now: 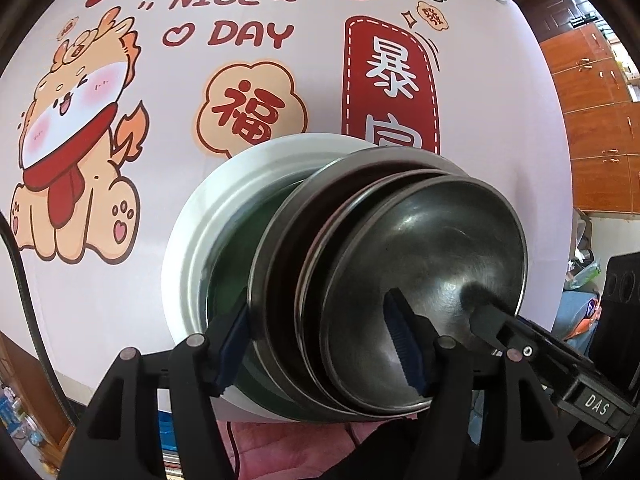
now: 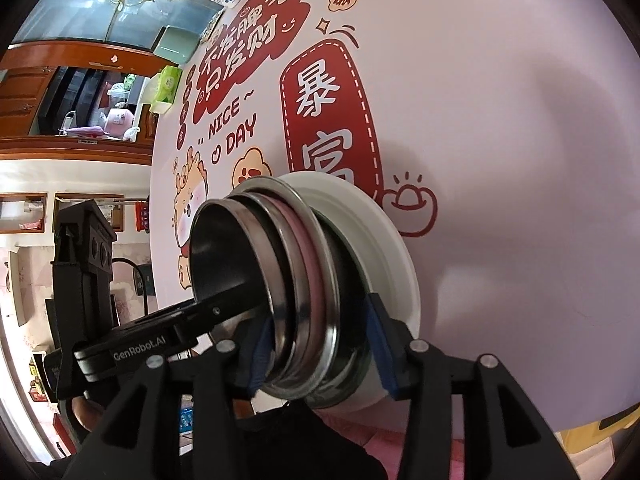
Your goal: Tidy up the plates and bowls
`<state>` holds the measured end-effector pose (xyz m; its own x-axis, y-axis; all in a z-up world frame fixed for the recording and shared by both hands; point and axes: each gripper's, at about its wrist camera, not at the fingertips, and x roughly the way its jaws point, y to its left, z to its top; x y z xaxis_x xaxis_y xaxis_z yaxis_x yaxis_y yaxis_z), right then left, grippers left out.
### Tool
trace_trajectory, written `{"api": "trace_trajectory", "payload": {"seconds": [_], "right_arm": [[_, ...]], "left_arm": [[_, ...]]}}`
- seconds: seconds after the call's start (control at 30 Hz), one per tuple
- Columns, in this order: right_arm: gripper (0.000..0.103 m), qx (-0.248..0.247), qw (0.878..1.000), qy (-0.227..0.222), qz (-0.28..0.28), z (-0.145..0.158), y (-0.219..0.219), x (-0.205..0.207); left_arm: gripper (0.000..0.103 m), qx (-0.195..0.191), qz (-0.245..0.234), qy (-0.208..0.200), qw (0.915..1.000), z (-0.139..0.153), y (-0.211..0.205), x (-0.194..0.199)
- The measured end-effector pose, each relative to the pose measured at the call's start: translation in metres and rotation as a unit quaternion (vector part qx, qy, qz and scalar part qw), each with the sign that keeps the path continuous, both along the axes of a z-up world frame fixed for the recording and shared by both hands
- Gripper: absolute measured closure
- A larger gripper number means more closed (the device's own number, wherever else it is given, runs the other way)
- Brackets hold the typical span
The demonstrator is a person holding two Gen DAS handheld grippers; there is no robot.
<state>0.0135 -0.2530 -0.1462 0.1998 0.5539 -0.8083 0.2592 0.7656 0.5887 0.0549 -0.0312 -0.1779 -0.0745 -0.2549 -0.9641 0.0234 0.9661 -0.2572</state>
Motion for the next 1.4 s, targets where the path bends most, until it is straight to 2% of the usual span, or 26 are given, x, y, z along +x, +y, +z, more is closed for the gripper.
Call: {"api": "trace_trajectory", "payload": {"seconds": [0.33,0.57,0.67,0.73,0.97,1.17,1.33,1.4], "right_arm": [[0.056,0.010,0.999,-0.034,-0.008,0.014,-0.008,-0.026],[0.056,0.021,0.999,-0.046,-0.006,0.016,-0.009,-0.043],[0.051,0.026,0.999,-0.041,-0.002,0.015,-0.009,-0.050],[0.042,0.032,0.999,-0.043,0.003,0.015,-0.007,-0.053],[0.041,0.031,0.998,-0.061,-0.012,0.023,-0.001,-0.068],[0.033,-0.010,0.996,-0.086,-0.025,0.041,0.013,-0.086],[0.019,-0.073,0.990,-0.110,-0.041,0.066,0.034,-0.105],[0.017,-0.094,0.987,-0.120,-0.050,0.076,0.043,-0.114]], "left_arm": [[0.032,-0.022,0.034,-0.055,0.9977,0.030,0.009,-0.019],[0.032,-0.047,0.062,-0.120,0.9897,0.060,0.024,-0.042],[0.031,-0.040,0.080,-0.145,0.9853,0.070,0.027,-0.055],[0.031,-0.036,0.096,-0.159,0.9819,0.076,0.032,-0.067],[0.031,0.001,0.097,-0.210,0.9729,0.096,0.049,-0.104],[0.031,-0.004,0.095,-0.237,0.9669,0.108,0.061,-0.108],[0.031,0.007,0.082,-0.269,0.9595,0.126,0.073,-0.115],[0.031,0.004,0.082,-0.279,0.9568,0.132,0.080,-0.120]]}}
